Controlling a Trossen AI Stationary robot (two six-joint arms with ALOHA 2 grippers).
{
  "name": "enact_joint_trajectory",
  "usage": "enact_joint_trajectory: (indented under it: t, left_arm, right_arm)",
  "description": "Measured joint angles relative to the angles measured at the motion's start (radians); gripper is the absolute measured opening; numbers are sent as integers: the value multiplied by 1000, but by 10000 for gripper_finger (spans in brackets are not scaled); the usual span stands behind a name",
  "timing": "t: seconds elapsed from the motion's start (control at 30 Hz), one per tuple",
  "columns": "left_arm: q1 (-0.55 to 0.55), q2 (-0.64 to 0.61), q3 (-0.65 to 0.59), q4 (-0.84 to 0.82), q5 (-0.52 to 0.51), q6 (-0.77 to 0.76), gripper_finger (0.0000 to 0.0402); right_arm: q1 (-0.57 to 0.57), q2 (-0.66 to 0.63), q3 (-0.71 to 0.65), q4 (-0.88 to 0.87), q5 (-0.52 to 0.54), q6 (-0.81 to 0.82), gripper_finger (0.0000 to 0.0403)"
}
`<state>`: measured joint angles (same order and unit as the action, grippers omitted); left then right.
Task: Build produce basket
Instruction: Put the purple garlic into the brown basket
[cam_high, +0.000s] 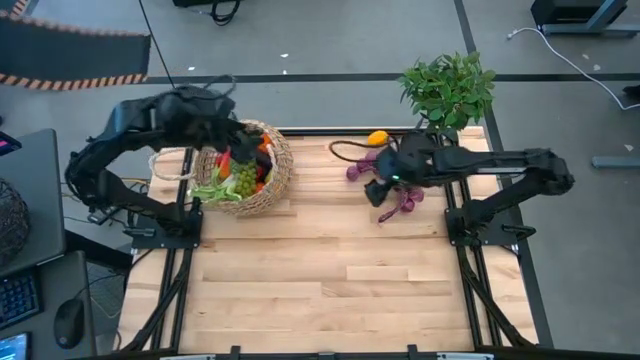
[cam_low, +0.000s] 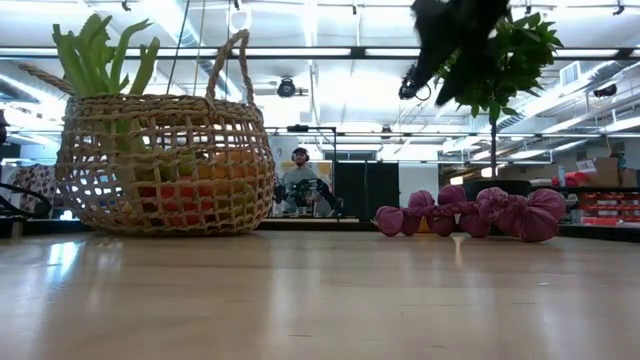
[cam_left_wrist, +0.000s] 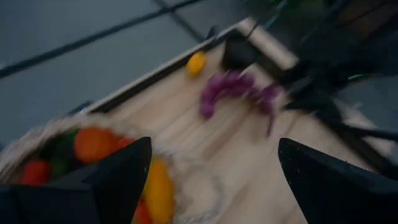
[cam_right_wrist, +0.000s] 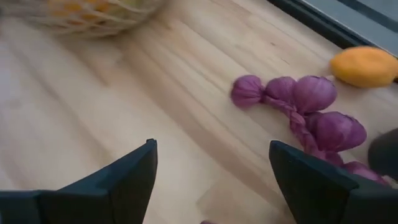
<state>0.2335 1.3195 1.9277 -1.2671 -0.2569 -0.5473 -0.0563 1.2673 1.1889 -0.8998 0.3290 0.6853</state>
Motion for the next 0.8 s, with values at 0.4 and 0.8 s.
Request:
enact_joint_trajectory:
  t: [0.4,0.8]
  left_arm:
    - [-86,1,127,54,0,1,357]
    - [-131,2,127,83,-3,-24,357]
  right_arm:
    - [-219,248,32,259,-134,-39,337]
    - [-406,482,262,82,-167,-447,337]
